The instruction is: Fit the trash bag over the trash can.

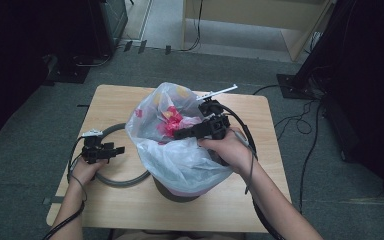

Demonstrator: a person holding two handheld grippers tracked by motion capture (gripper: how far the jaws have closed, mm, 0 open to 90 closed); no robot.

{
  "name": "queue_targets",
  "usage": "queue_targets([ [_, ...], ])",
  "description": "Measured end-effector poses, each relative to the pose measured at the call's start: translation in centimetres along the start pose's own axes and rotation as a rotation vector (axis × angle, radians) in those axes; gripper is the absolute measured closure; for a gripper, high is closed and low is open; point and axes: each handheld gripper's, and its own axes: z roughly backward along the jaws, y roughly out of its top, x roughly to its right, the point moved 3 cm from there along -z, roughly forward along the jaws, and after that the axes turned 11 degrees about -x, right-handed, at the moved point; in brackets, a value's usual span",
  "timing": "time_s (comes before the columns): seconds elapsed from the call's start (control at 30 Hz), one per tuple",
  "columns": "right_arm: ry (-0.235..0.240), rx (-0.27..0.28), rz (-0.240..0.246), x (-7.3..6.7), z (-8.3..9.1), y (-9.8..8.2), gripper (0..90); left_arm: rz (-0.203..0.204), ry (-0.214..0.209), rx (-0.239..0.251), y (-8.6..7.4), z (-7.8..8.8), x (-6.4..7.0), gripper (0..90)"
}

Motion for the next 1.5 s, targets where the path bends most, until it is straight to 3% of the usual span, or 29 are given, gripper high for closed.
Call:
queue_targets([
  [0.1,-0.016,-0.008,-0.010,0.4,0.0,-0.1,75.5,-0.001,-0.001,0.000,0.0,0.0,0.0,32.3],
  [0.17,0.015,-0.009,-0.023,0.5,0.0,-0.2,75.5,0.002,-0.002,0.002,0.0,-0.1,0.0,32.3],
  [0.4,0.043,-0.022,-0.003,-0.4,-0.9,0.0,75.5,-0.002,-0.005,0.000,0.0,-0.1,0.1,32.3],
  [0.5,0.081,-0.024,-0.007,-0.7,-1.4,0.2,75.5,-0.001,-0.005,0.000,0.0,-0.1,0.1,32.3],
  [0.63,0.066,-0.037,-0.015,-0.5,-1.9,0.4,75.5,0.001,-0.006,0.002,0.0,-0.1,0.1,32.3],
  [0.9,-0.022,-0.071,-0.056,1.2,-2.3,0.3,75.3,0.002,-0.010,0.003,0.0,-0.1,0.1,32.3],
  [1.07,-0.056,-0.113,-0.044,1.2,-2.8,0.3,74.8,-0.002,-0.007,0.001,0.0,-0.1,0.1,32.3],
  [1.5,0.013,-0.163,-0.026,-0.1,-4.7,0.5,74.9,-0.001,-0.013,0.002,0.1,-0.2,0.1,32.3],
])
